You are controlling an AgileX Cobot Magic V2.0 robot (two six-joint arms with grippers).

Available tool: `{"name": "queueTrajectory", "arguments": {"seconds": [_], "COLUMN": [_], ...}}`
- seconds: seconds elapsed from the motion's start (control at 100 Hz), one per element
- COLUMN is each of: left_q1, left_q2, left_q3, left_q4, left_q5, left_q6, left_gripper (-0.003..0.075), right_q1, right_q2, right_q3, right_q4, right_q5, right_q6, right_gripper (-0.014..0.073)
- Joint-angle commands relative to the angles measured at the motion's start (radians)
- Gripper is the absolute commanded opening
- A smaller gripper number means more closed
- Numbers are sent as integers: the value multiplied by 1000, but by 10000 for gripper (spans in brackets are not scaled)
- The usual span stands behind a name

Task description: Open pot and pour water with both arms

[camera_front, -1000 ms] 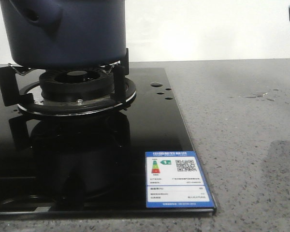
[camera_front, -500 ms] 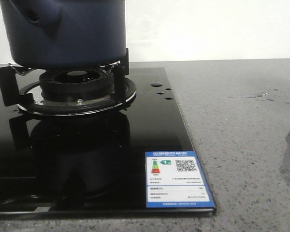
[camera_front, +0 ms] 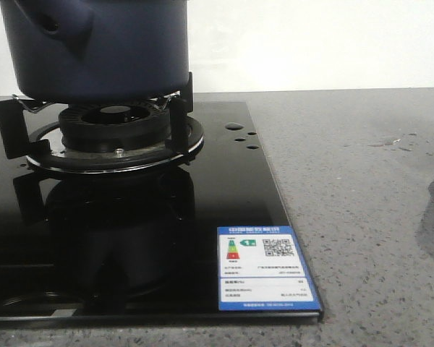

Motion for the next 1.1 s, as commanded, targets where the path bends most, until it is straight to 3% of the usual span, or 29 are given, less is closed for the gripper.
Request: {"name": "queueTrajectory", "arguments": {"seconds": [0.0,0.44,0.68,0.96,1.09], "left_q1": [1,1,1,1,1], "left_q2": [-19,-19,-19,-19,-19], "left_q3": [-33,-33,-33,-33,-33], "left_q4": [2,4,4,4,4], "left_q5": [-115,-115,-115,-115,-115], "left_q6": [-2,-2,-2,-2,-2], "left_gripper": [339,339,339,339,339], "right_q1": [-9,-9,-9,-9,1], "right_q2": [-11,-11,-15,-125,-220], "right_q3": [-19,-14,3,9,52], "right_q4": [2,2,0,0,0], "right_q5": [-64,-45,-44,119,130], "right_q6": [-16,-16,-14,16,54], "right_gripper": [260,270,591,603,603]}}
